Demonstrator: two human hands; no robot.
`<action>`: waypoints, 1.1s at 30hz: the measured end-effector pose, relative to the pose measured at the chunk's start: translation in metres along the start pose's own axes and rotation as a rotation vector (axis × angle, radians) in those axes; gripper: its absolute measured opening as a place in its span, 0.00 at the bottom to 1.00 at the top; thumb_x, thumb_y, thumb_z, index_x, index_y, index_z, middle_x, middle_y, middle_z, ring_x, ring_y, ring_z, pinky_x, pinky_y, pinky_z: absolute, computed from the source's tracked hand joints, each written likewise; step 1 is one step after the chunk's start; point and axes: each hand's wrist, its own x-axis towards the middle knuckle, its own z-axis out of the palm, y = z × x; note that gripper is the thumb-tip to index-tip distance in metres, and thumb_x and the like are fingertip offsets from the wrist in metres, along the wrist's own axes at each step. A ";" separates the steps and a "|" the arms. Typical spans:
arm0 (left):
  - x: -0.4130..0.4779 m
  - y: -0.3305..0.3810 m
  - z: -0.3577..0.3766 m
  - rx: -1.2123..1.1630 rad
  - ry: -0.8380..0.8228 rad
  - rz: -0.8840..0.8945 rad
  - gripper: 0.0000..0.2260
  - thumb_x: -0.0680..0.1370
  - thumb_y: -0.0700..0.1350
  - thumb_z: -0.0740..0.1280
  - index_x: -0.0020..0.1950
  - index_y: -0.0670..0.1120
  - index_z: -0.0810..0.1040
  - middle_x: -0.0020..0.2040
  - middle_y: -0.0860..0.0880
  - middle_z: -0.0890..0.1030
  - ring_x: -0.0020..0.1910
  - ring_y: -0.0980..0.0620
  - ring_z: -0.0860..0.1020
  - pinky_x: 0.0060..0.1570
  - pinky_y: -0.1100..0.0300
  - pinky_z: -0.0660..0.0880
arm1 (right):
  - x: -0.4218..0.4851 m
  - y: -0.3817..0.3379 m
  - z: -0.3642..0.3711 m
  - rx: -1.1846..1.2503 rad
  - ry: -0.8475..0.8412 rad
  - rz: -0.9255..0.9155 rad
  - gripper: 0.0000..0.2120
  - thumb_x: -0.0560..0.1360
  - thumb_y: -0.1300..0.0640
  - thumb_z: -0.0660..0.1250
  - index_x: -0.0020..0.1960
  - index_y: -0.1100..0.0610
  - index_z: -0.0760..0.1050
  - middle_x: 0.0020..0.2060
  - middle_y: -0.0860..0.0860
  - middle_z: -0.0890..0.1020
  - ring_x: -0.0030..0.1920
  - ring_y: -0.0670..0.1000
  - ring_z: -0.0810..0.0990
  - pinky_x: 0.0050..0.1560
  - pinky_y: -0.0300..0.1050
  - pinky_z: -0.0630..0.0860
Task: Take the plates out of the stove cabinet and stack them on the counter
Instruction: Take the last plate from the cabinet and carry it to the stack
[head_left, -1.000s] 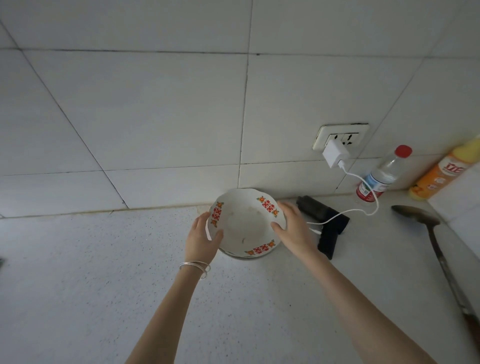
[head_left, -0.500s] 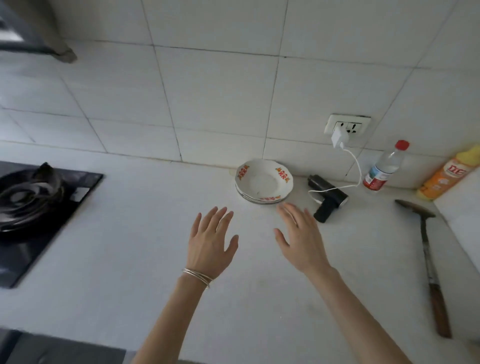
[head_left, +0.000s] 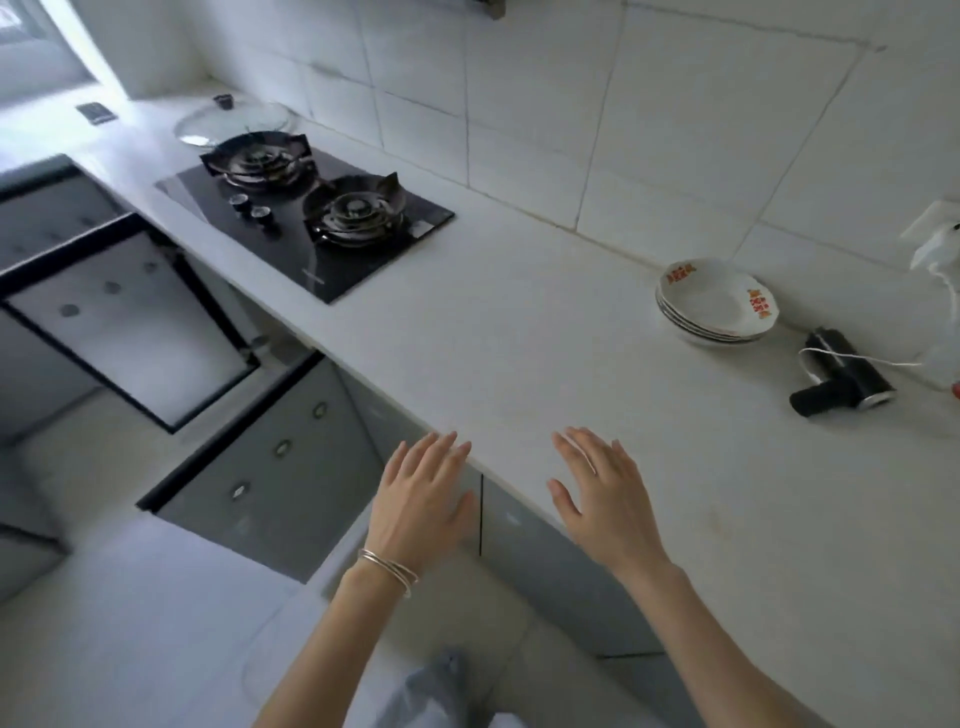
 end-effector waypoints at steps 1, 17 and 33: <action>-0.012 -0.009 -0.004 0.002 0.016 -0.034 0.23 0.72 0.54 0.57 0.63 0.47 0.75 0.62 0.48 0.77 0.63 0.45 0.74 0.63 0.43 0.68 | 0.000 -0.012 0.002 0.020 0.001 -0.030 0.23 0.76 0.48 0.54 0.66 0.57 0.70 0.64 0.54 0.75 0.65 0.54 0.71 0.66 0.57 0.66; -0.188 -0.177 -0.072 0.034 0.168 -0.401 0.22 0.75 0.55 0.55 0.64 0.47 0.74 0.63 0.49 0.77 0.65 0.46 0.72 0.65 0.46 0.66 | 0.005 -0.252 0.075 0.139 -0.090 -0.321 0.23 0.75 0.49 0.54 0.68 0.55 0.69 0.66 0.52 0.73 0.68 0.51 0.68 0.70 0.54 0.59; -0.289 -0.400 -0.147 0.065 0.127 -0.380 0.23 0.75 0.56 0.54 0.64 0.47 0.74 0.61 0.46 0.78 0.62 0.45 0.74 0.62 0.45 0.68 | 0.020 -0.502 0.145 0.167 -0.096 -0.338 0.25 0.75 0.46 0.52 0.68 0.55 0.68 0.65 0.51 0.74 0.67 0.50 0.70 0.70 0.51 0.58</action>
